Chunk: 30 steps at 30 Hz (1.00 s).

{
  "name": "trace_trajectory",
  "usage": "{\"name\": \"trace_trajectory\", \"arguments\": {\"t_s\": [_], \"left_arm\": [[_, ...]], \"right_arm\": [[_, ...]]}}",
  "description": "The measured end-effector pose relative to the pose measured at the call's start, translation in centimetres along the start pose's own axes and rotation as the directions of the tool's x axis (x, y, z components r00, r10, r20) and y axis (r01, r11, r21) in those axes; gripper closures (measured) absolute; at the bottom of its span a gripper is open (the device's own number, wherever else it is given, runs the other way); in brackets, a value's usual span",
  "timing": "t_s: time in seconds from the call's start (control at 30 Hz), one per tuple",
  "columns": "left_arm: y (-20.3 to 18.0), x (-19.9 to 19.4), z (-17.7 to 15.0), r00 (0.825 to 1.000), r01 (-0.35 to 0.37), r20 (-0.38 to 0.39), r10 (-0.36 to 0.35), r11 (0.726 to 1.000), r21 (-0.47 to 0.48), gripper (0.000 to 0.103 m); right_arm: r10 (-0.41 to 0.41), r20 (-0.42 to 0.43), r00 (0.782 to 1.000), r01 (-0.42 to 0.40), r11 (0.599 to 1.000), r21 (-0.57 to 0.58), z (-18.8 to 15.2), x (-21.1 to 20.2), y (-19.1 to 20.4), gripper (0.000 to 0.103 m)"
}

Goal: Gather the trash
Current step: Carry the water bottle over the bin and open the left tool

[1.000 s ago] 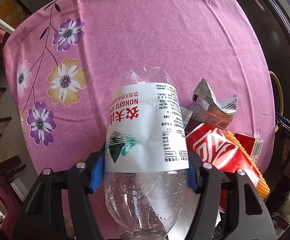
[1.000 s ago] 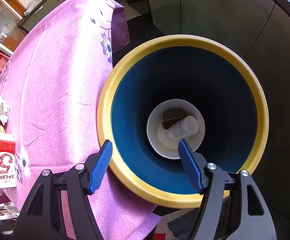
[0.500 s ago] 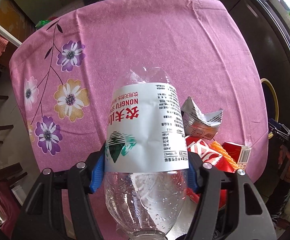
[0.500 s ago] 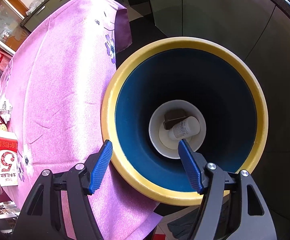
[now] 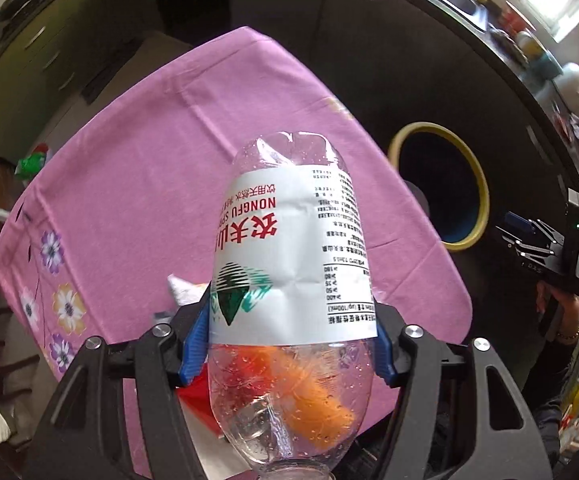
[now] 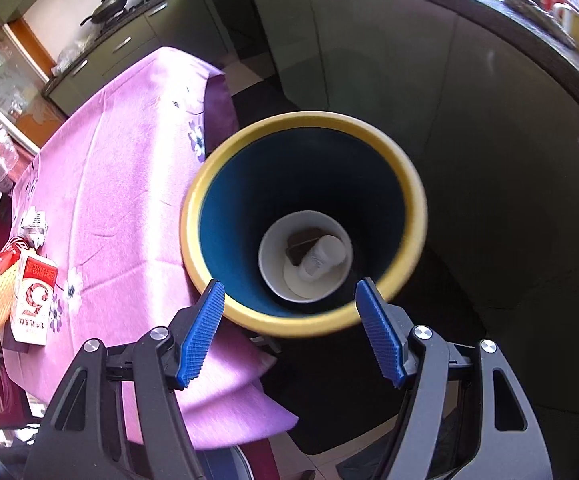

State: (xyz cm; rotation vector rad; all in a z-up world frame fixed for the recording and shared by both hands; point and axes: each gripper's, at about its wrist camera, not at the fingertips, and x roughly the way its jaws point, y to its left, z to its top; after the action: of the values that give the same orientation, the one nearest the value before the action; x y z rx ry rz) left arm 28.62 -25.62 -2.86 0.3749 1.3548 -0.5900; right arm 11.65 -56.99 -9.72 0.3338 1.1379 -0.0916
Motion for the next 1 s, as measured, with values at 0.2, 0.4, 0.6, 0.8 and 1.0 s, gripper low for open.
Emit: {"name": "trace_trajectory", "arguments": {"t_s": [0.2, 0.4, 0.6, 0.8, 1.0], "left_arm": [[-11.6, 4.7, 3.6, 0.997, 0.058, -0.069, -0.046, 0.980, 0.191, 0.041], [-19.6, 11.3, 7.1, 0.987, 0.076, -0.155, -0.036, 0.962, 0.264, 0.041], [-23.0, 15.5, 10.3, 0.986, 0.064, -0.168, -0.021, 0.966, 0.251, 0.041], [-22.9, 15.3, 11.5, 0.987, 0.073, -0.159, -0.036, 0.969, 0.235, 0.030], [-20.0, 9.4, 9.9, 0.991, 0.127, -0.077, -0.112, 0.966, 0.227, 0.030]], "right_arm": [[-0.002, 0.041, 0.999, 0.000, 0.999, 0.049, -3.4, -2.5, -3.7, 0.035], [0.012, 0.061, 0.998, -0.018, 0.994, 0.103, -6.6, -3.7, -6.8, 0.035], [0.019, 0.059, 0.998, -0.029, 0.986, 0.163, -8.6, -3.4, -9.7, 0.034], [0.033, 0.042, 0.999, -0.040, 0.982, 0.184, -8.7, -2.3, -10.7, 0.034], [0.049, 0.044, 0.998, -0.055, 0.988, 0.147, -8.0, -2.2, -9.2, 0.034]]}}
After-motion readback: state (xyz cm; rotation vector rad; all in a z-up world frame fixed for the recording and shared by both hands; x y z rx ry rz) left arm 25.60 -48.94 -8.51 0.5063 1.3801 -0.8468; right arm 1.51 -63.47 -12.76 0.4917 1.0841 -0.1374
